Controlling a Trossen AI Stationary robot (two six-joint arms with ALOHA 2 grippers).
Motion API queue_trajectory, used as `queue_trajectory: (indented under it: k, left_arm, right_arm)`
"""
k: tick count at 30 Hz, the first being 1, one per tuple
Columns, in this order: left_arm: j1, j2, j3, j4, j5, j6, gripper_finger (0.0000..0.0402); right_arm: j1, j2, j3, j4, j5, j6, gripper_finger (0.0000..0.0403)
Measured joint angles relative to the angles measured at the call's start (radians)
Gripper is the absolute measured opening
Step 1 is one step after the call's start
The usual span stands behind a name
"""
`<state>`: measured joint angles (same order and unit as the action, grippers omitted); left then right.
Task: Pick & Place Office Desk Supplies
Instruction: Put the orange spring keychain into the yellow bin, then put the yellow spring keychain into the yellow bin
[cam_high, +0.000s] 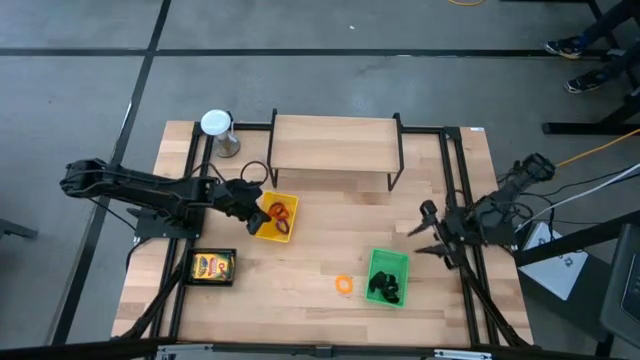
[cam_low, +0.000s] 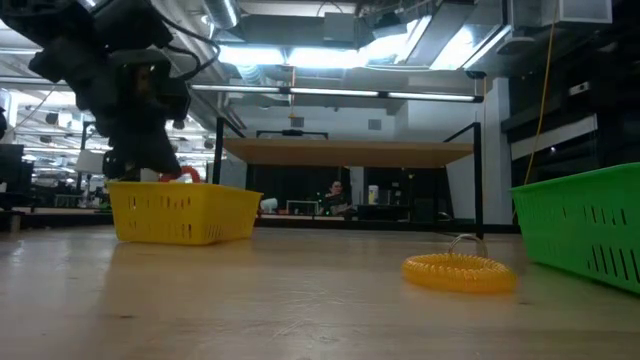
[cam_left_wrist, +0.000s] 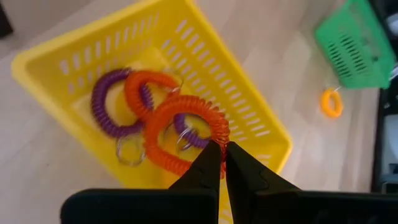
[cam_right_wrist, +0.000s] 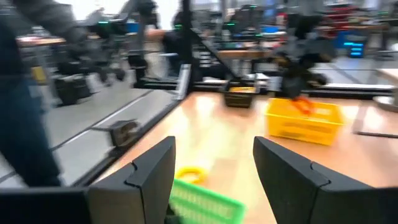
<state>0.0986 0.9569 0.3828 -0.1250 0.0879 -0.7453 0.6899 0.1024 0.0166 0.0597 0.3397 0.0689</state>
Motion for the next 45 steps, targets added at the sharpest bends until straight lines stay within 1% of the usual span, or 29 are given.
queue_trajectory:
  k: [4,10,15,19,22,28,34,37,39,41,43,45]
  left_arm:
    - [0.0,0.0,0.0,0.035,-0.002,-0.019,0.0027]
    - [0.0,0.0,0.0,0.036,0.001,-0.045,0.0096]
    - [0.0,0.0,0.0,0.016,-0.018,-0.045,0.0153]
    - [0.0,0.0,0.0,0.021,-0.018,-0.063,0.0181]
    - [0.0,0.0,0.0,0.049,-0.012,-0.072,0.019]
    - [0.0,0.0,0.001,0.12,-0.01,-0.074,0.0189]
    - [0.0,0.0,0.002,0.128,-0.014,-0.072,0.0195]
    - [0.0,0.0,0.005,0.198,-0.014,-0.083,0.0196]
    - [-0.006,0.001,0.031,0.234,-0.014,-0.083,0.0196]
    - [-0.018,0.013,0.082,0.224,-0.014,-0.04,0.0196]
    - [-0.037,0.036,0.156,0.148,-0.019,0.023,0.0196]
    - [-0.061,0.08,0.252,0.058,-0.048,0.101,0.0196]
  right_arm:
    - [-0.107,0.0,0.0,0.0,0.0,0.0,0.0219]
    - [-0.247,0.0,0.0,0.0,0.0,0.0,0.0219]
    - [-0.323,0.0,0.0,0.0,0.0,0.0,0.0219]
    - [-0.357,0.0,0.0,0.0,0.0,0.0,0.0219]
    - [-0.37,0.0,0.0,0.0,0.0,0.0,0.0219]
    - [-0.373,0.0,0.0,0.0,0.0,0.0,0.0219]
    - [-0.373,0.0,0.0,0.0,0.0,0.0,0.0219]
    - [-0.373,0.0,0.0,0.0,0.0,0.0,0.0219]
    - [-0.373,0.0,0.0,0.0,0.0,0.0,0.0219]
    - [-0.373,0.0,0.0,0.0,0.0,0.0,0.0219]
    - [-0.373,0.0,0.0,0.0,0.0,0.0,0.0219]
    - [-0.373,0.0,0.0,0.0,0.0,0.0,0.0219]
